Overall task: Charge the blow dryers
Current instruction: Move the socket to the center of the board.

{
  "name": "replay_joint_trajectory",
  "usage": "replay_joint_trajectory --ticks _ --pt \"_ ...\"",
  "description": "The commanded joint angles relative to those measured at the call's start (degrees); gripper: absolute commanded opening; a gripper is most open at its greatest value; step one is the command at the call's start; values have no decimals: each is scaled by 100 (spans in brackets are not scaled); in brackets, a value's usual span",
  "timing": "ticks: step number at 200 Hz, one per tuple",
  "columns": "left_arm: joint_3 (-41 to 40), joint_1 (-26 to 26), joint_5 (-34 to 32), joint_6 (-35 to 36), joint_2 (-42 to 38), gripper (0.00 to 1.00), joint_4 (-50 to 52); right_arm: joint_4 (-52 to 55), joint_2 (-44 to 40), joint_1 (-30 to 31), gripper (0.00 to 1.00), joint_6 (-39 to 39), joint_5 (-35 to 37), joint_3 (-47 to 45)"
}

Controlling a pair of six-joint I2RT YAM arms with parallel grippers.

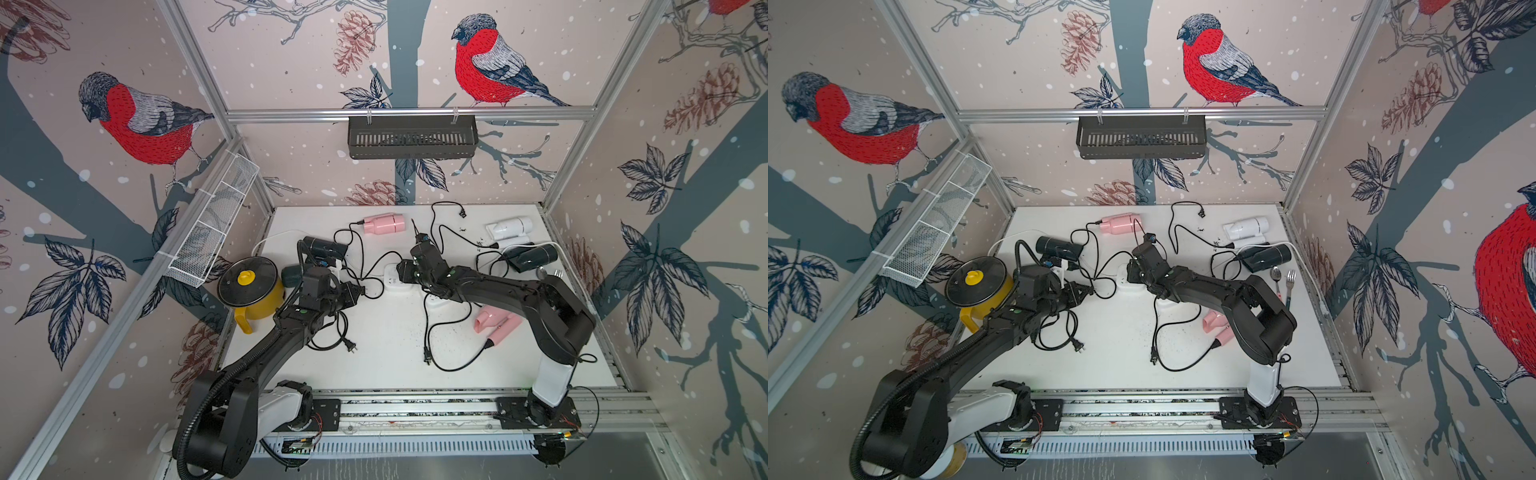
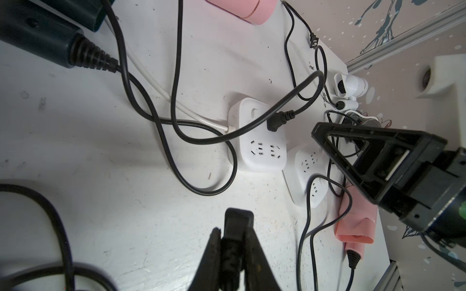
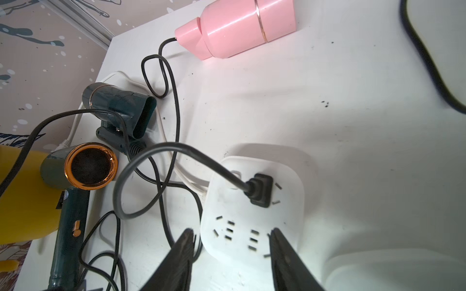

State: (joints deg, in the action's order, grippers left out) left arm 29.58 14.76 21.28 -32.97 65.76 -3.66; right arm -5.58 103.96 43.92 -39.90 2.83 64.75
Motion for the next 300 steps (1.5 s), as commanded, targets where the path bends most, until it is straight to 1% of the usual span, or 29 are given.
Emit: replay_joint_trajectory --ticks 1,23,44,64,79,95,114,141,175,211,236,258,300 --pt "-9 130 78 77 4 13 -182 -574 -191 -234 54 651 -652 -395" --pt "-14 299 49 18 58 13 -346 -1085 -447 -585 55 793 -1166 -929" --pt "10 469 -8 -26 100 13 -500 -1292 -446 -930 49 844 -1596 -1059" --pt "90 693 -155 -8 203 13 -575 -1316 -147 -1239 44 884 -2145 -823" --pt "172 842 -252 33 278 13 -602 -1215 193 -1385 41 935 -2302 -534" --pt "226 966 -385 82 311 13 -603 -1147 541 -1463 39 941 -2451 -269" --pt "276 1049 -527 151 319 13 -530 -1028 929 -1466 37 949 -2476 101" --pt "307 1094 -641 216 308 13 -387 -798 1400 -1436 32 832 -2402 567" --pt "362 1098 -716 289 245 13 -246 -520 1718 -1287 27 762 -2385 882" --pt "469 1099 -781 375 291 13 -135 -149 1715 -1106 24 919 -2238 997" --pt "511 1105 -815 423 351 13 -121 126 1695 -1040 23 1020 -2278 1048" --pt "645 1123 -937 618 435 13 75 318 1647 -961 22 1106 -2269 1056" --pt "855 1186 -1127 1176 531 13 386 197 1446 -868 22 958 -2695 790"
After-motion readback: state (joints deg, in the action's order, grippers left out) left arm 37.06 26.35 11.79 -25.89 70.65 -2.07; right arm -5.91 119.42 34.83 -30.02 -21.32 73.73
